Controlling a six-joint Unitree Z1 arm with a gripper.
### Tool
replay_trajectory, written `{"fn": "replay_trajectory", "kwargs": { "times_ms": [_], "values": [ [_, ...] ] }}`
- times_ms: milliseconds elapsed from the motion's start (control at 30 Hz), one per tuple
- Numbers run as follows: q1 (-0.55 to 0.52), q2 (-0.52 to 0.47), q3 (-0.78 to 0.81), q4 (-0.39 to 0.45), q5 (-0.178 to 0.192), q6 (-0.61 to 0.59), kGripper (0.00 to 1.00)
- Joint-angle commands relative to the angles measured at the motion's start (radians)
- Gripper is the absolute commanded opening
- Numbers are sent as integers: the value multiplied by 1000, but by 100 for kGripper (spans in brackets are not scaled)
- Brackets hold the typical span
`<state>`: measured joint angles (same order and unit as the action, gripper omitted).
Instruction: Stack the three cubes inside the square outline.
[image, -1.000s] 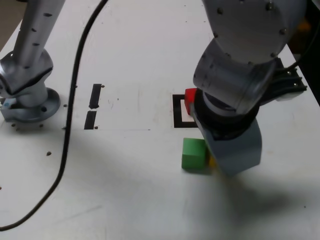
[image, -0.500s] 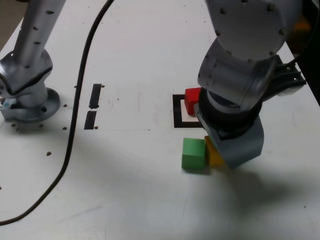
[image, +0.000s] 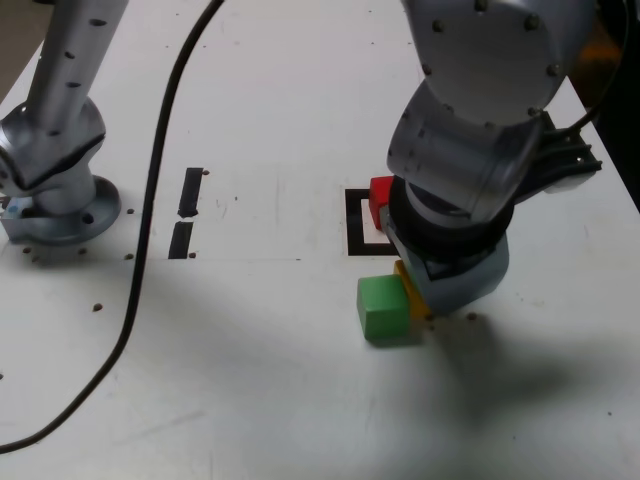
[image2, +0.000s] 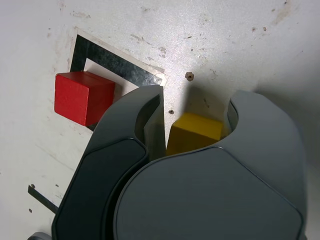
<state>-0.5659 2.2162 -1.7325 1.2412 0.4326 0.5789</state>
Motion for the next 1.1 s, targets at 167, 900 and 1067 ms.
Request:
{"fn": "replay_trajectory", "kwargs": {
  "times_ms": [167,900,1067],
  "values": [
    [1,-6,-2,-37,-15,-1,28],
    [217,-152,-311,399,-131,-318,26],
    [264,-235,-177,399,-212,-650,24]
  ]
}}
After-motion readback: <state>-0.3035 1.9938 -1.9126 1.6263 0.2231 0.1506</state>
